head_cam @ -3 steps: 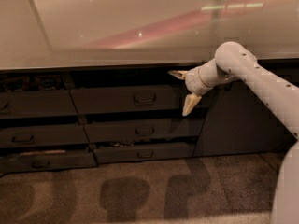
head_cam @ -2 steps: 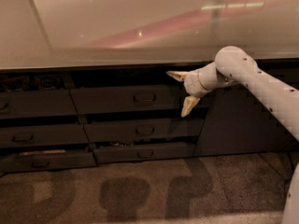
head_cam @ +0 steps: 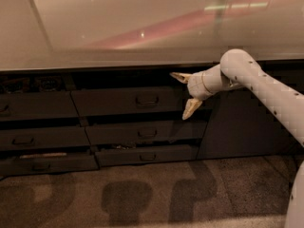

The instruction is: Open top drawer

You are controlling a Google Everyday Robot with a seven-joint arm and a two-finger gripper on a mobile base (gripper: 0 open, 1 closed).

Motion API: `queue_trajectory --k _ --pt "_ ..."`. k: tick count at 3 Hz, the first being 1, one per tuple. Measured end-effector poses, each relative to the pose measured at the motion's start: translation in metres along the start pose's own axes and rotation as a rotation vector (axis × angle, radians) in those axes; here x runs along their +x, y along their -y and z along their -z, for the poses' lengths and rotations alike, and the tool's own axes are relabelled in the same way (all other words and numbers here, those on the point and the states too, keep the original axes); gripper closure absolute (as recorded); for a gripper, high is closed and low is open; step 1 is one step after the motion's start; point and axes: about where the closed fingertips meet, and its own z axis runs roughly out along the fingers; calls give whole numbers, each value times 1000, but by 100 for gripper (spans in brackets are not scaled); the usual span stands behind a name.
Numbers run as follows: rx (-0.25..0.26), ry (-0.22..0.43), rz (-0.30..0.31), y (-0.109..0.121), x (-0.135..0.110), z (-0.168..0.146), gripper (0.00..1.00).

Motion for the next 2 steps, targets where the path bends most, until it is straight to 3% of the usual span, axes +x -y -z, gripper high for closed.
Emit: queue_trajectory --k 1,2 --pt "59 -1 -123 1 1 -6 0" --pt "58 -1 -123 1 1 -6 0"
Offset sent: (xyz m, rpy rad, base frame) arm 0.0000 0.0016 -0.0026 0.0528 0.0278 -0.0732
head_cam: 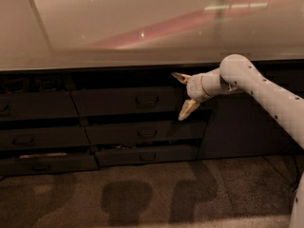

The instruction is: Open top drawer

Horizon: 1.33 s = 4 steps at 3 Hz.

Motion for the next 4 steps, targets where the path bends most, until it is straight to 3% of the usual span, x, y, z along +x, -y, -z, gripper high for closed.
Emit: queue_trajectory --k 2,3,4 --pt "-109 44 -82 -23 25 -41 0" --pt "-109 44 -82 -23 25 -42 0" --pt "-109 44 -82 -23 25 -42 19"
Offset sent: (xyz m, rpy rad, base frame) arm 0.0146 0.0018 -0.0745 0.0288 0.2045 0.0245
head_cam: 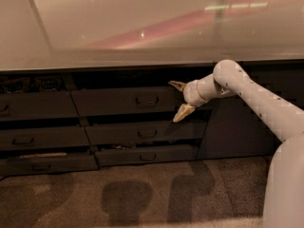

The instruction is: Open top drawer

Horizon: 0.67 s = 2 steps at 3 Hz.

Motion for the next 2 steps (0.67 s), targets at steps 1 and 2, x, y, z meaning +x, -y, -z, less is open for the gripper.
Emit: queue_trajectory --k 1,2 --pt "0 0 0 0 0 0 42" --pt "0 0 0 0 0 0 65"
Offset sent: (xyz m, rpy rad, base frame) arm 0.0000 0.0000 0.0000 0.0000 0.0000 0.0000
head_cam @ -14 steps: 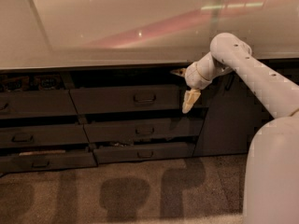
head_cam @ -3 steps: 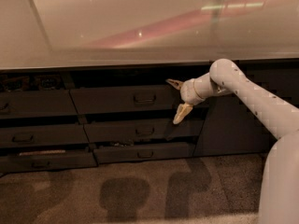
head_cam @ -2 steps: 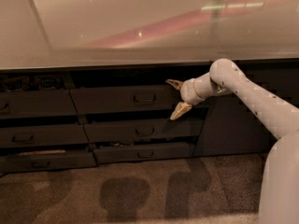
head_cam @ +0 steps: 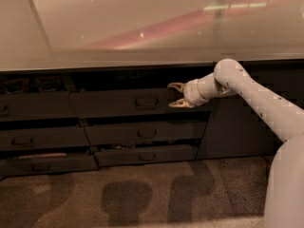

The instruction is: Open top drawer

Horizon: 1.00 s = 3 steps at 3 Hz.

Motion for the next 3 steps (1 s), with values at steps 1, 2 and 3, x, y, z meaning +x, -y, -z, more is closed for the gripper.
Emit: queue_trajectory --k 1,2,3 --pt "0 0 0 0 0 0 88" --pt "0 0 0 0 0 0 100" --pt "0 0 0 0 0 0 100"
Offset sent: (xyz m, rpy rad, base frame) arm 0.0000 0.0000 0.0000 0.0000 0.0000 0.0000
